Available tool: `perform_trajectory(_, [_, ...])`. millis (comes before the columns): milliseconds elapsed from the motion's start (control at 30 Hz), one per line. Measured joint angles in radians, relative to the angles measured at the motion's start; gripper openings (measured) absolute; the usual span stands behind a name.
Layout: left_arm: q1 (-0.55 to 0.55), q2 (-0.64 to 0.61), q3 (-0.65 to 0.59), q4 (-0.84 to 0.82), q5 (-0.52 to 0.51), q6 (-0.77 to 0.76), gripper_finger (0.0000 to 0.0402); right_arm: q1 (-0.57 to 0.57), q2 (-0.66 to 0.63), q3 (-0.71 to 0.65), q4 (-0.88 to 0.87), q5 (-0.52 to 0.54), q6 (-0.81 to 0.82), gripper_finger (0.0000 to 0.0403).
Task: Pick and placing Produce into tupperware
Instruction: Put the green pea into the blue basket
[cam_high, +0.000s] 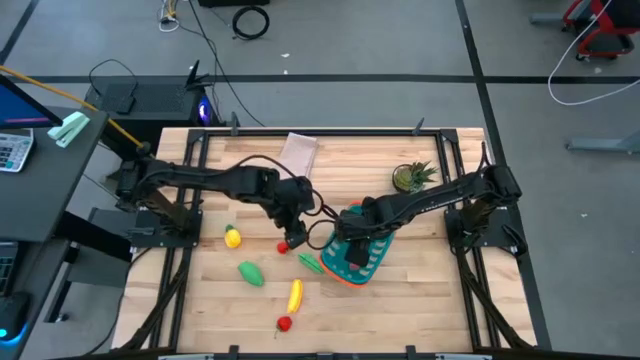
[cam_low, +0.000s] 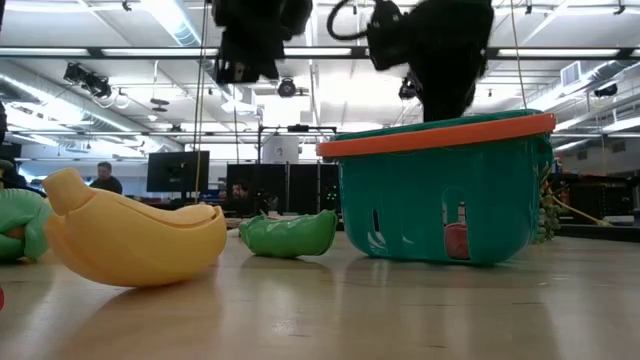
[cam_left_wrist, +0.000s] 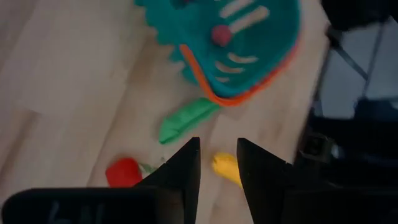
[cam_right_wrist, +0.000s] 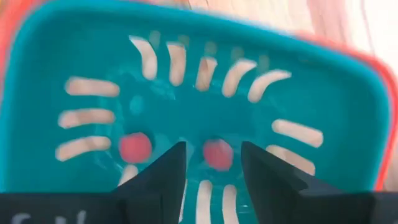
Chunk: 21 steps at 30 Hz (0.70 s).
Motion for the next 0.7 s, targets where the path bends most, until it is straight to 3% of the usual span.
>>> perform_trajectory(300, [-0.040,-0.001,-0.055,0.060,-0.052,0.089,0.0112,0.001,-0.038,-0.045,0.023,0.017,0.013,0.0163])
perform_trajectory(467, [-0.098,-0.001,-0.055,0.062,-0.082,0.273,0.0110,0.000,-0.104,-0.044,0.031,0.018,0.008,0.0163])
perform_trajectory(700, [-0.173,-0.001,-0.055,0.065,-0.218,0.505,0.0129,0.001,-0.211,-0.044,0.041,0.060,0.073,0.0163])
